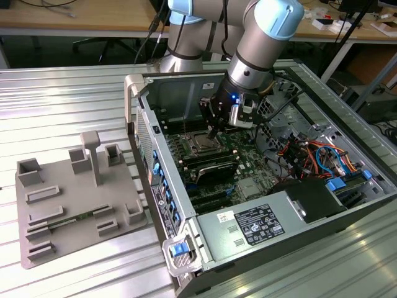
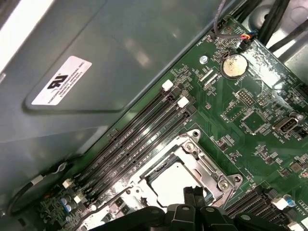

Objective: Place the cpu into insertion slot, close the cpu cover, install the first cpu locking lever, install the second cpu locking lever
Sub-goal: 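Install the first cpu locking lever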

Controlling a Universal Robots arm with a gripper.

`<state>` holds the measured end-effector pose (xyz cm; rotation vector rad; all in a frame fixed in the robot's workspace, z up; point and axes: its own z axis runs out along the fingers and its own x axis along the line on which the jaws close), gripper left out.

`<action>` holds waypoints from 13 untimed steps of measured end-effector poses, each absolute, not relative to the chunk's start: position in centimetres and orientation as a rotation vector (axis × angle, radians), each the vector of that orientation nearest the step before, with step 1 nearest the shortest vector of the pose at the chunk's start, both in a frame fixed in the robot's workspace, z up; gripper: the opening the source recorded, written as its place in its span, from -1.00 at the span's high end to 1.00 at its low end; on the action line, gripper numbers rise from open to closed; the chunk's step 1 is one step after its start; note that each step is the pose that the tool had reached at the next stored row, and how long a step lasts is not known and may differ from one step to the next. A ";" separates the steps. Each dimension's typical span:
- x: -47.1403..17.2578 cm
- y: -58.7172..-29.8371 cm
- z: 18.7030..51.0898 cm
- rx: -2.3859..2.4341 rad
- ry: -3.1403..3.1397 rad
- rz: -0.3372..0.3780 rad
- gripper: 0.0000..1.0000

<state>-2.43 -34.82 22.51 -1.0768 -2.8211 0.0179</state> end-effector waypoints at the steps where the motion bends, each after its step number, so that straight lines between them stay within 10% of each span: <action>1: -2.4 -34.8 22.5 -1.064 -2.826 0.019 0.79; 13: -2.4 -34.8 22.5 -0.914 -2.879 0.028 0.79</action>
